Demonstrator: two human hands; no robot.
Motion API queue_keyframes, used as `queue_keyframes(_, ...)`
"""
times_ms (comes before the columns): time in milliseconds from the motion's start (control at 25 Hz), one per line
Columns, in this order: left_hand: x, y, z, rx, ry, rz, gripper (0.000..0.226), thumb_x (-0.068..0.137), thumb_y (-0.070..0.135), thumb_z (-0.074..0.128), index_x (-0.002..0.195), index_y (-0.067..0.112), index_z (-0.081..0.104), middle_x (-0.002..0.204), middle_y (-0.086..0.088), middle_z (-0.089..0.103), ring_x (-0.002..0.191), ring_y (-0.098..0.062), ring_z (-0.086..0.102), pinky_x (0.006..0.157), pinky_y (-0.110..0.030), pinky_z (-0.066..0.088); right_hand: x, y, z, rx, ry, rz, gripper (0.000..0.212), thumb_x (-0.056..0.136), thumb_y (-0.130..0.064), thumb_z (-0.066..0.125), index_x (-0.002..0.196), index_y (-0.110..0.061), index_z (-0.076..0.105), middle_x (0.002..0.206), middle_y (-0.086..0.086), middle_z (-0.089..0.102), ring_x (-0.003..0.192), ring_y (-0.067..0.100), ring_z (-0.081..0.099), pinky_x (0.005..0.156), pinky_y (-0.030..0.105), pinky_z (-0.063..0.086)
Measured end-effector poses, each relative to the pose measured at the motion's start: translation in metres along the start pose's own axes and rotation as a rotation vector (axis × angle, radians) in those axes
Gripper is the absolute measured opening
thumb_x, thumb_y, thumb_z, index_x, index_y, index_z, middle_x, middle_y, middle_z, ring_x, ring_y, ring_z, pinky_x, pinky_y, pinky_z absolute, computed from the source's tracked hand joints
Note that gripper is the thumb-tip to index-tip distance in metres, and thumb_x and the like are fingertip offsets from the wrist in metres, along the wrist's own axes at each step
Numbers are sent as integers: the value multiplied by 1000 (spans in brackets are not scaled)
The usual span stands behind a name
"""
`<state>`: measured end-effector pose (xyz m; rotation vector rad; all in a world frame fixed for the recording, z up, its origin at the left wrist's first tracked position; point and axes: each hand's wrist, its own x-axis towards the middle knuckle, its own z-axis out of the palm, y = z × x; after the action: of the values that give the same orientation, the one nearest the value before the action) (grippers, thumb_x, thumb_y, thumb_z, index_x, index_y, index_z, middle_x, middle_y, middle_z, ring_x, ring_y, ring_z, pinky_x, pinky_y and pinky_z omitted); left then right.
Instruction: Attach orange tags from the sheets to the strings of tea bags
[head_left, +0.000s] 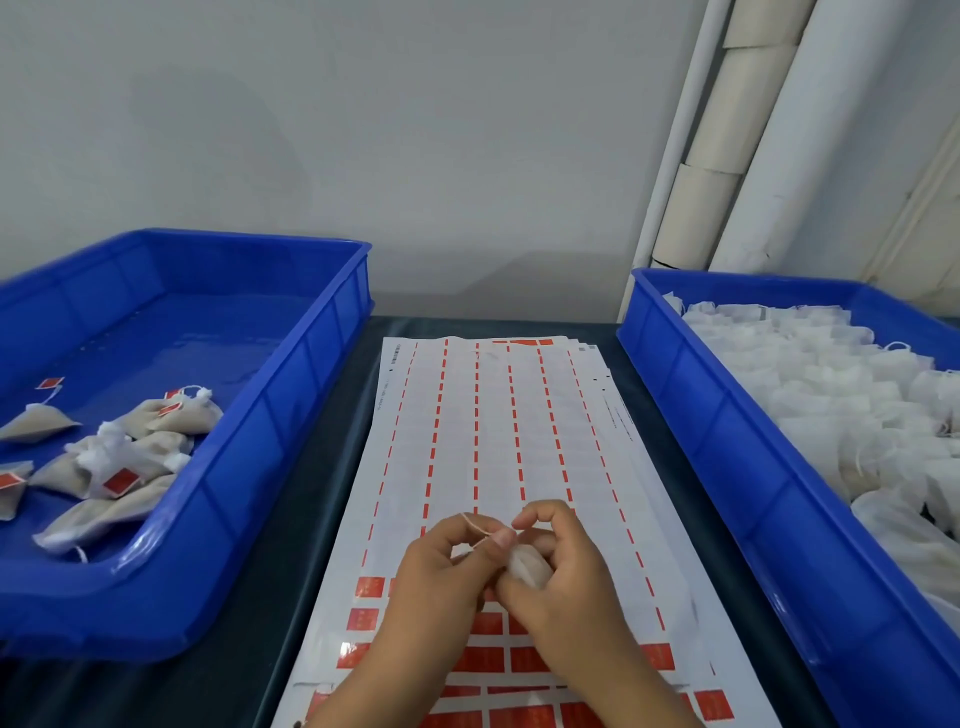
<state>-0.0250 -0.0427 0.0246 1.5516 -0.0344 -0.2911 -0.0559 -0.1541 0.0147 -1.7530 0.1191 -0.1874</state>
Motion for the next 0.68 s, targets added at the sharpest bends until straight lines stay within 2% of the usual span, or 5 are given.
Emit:
queue_keyframes(200, 3, 4, 6, -66, 109, -62, 18, 86, 29, 61, 74, 19, 71, 75, -1, 71, 69, -17, 69, 58, -24, 53, -5, 7, 14, -366, 254, -209, 43, 73, -26, 79, 91, -50, 48, 89, -22, 61, 78, 4, 61, 69, 17, 56)
queue_keyframes(360, 2, 5, 6, -93, 121, -75, 24, 87, 29, 59, 68, 21, 71, 68, -1, 70, 61, -13, 66, 54, -21, 50, -2, 17, 9, -586, 443, -590, 18, 71, -19, 79, 87, -17, 72, 79, -6, 70, 73, 3, 60, 66, 28, 57)
queue_keyframes(480, 5, 4, 5, -109, 162, -117, 23, 90, 27, 57, 72, 18, 69, 66, -3, 67, 51, -10, 59, 46, -18, 47, 0, 18, 3, -719, 419, -716, 16, 74, -23, 73, 86, -13, 75, 78, -3, 72, 73, 9, 66, 70, 29, 55)
queue_keyframes(600, 9, 4, 1, -105, 144, -139, 16, 90, 26, 57, 82, 17, 67, 67, -5, 64, 52, -13, 56, 50, -23, 49, 1, 15, 0, -827, 374, -658, 12, 75, -26, 73, 83, -18, 75, 78, -6, 72, 69, 6, 65, 69, 23, 48)
queue_keyframes(680, 12, 9, -6, -200, 89, -155, 6, 88, 14, 60, 92, 16, 64, 80, -9, 64, 58, -17, 58, 54, -26, 51, -1, 8, 3, -762, 329, -420, 6, 80, -25, 70, 85, -25, 72, 83, -16, 66, 69, 0, 57, 74, 14, 44)
